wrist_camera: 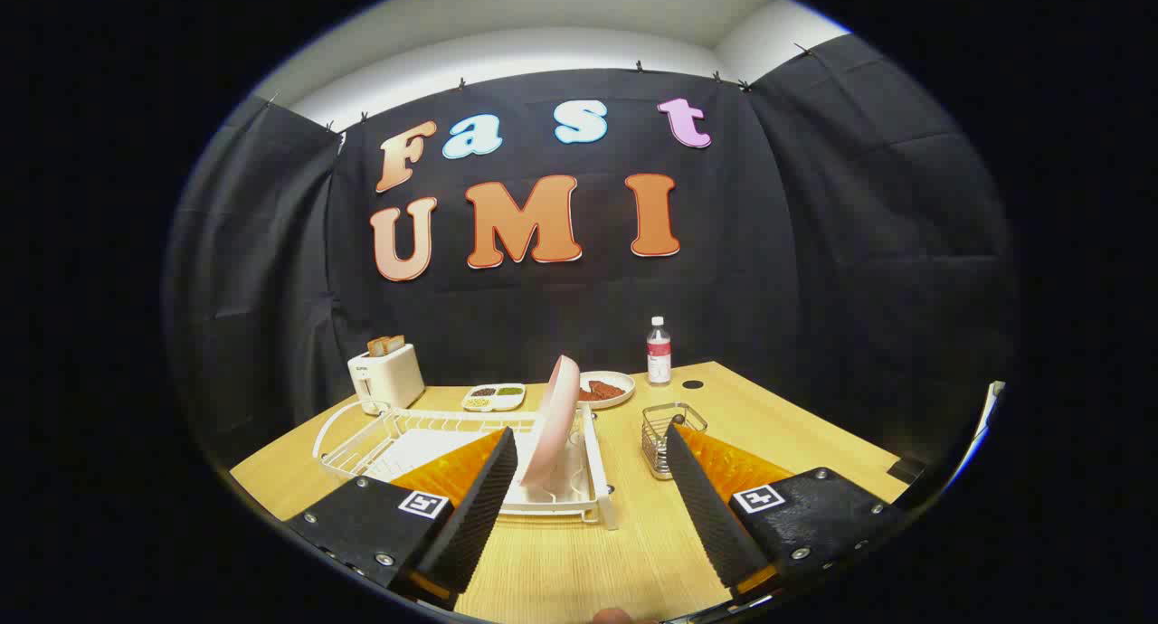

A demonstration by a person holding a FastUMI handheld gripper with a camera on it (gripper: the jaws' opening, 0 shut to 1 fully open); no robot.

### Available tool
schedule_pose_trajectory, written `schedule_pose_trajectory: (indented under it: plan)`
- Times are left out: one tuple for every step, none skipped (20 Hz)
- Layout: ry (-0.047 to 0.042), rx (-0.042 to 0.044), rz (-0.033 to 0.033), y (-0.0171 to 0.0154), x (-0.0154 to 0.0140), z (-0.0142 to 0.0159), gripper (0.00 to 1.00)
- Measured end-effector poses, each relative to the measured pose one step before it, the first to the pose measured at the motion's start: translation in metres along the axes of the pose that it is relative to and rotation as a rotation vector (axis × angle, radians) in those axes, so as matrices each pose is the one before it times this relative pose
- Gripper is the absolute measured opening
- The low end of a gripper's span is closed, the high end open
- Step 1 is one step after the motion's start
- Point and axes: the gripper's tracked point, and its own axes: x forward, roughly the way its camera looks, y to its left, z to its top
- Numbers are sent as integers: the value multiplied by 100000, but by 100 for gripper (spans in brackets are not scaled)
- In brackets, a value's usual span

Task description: Take the plate from the dish rack, then take the spoon from the basket and place it into the plate.

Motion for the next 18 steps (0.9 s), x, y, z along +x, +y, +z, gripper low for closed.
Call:
schedule_pose_trajectory:
  plan:
    - [400,111,-317,71,-68,-151,98]
    - [-39,-30,162,186,-56,10,98]
    - [-354,-84,-12,94,-129,83,98]
    - [-19,8,-271,-26,-55,-20,98]
    - [192,572,-290,-44,-35,-132,98]
    - [229,1013,192,36,1,-23,98]
    - [267,834,85,55,-55,-77,98]
    - [218,302,-43,10,45,-20,98]
    - [104,-41,-266,-66,-58,-70,98]
    - [-67,-74,-177,-50,-38,61,98]
    - [-230,-223,42,36,-37,-5,98]
    - [-37,-378,-236,-38,-54,-19,98]
    - [-114,-532,-263,-75,-9,-35,98]
    - [-99,-574,-421,-116,-7,-21,98]
    - [81,-565,-428,-149,-63,-50,98]
    - [132,-211,-547,-146,-8,-10,98]
    - [-275,5,-122,-104,-38,51,98]
    - [-116,-78,-152,17,-8,87,98]
